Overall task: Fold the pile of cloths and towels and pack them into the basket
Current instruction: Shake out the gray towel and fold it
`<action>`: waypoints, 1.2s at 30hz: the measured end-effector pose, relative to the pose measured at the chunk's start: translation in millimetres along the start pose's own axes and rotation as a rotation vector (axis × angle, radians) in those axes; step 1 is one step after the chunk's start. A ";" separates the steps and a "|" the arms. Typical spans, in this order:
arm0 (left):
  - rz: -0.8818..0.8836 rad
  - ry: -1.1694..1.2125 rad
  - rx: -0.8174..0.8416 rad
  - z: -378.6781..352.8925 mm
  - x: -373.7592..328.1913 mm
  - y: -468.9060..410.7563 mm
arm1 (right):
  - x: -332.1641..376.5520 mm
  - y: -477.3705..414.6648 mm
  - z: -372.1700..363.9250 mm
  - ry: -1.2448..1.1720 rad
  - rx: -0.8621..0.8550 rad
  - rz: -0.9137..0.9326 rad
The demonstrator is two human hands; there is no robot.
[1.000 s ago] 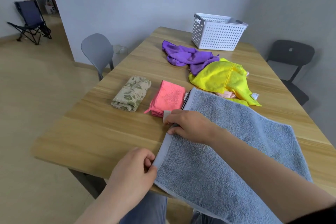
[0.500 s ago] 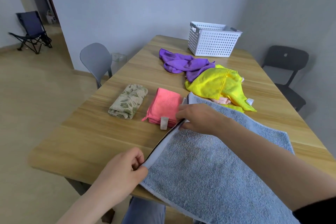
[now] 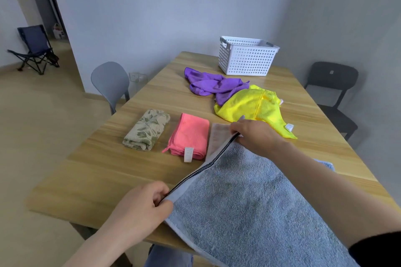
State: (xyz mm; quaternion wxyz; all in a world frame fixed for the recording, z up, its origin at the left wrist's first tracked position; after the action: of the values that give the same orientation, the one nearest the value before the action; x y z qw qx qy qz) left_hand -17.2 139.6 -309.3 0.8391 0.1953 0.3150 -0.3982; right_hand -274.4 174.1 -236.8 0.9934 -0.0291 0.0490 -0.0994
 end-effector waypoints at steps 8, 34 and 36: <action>-0.224 0.092 -0.083 15.8 -64.6 9.1 | -29.9 17.3 27.2 -0.219 -0.168 -0.034; -0.465 -0.393 0.161 -161.5 -245.1 12.6 | -177.2 188.9 -12.7 -0.620 -0.118 -0.395; -0.469 -0.399 0.159 -162.6 -247.6 13.8 | -178.4 189.8 -13.8 -0.653 -0.140 -0.405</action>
State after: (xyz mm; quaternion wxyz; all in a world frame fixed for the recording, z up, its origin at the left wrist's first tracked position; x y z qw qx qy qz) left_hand -186.9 377.1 -256.8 0.7516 0.1006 0.1486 -0.6348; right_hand -412.9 394.9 -247.0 0.9127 -0.1362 -0.2696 -0.2752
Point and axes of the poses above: each hand's wrist, its own y-axis away from the middle knuckle, its own z-axis out of the back of the hand, x = y × z, the point moved 8 cm from there along -y, towards the middle knuckle, and after that the axes turned 6 degrees about x, right-handed, at the moved point
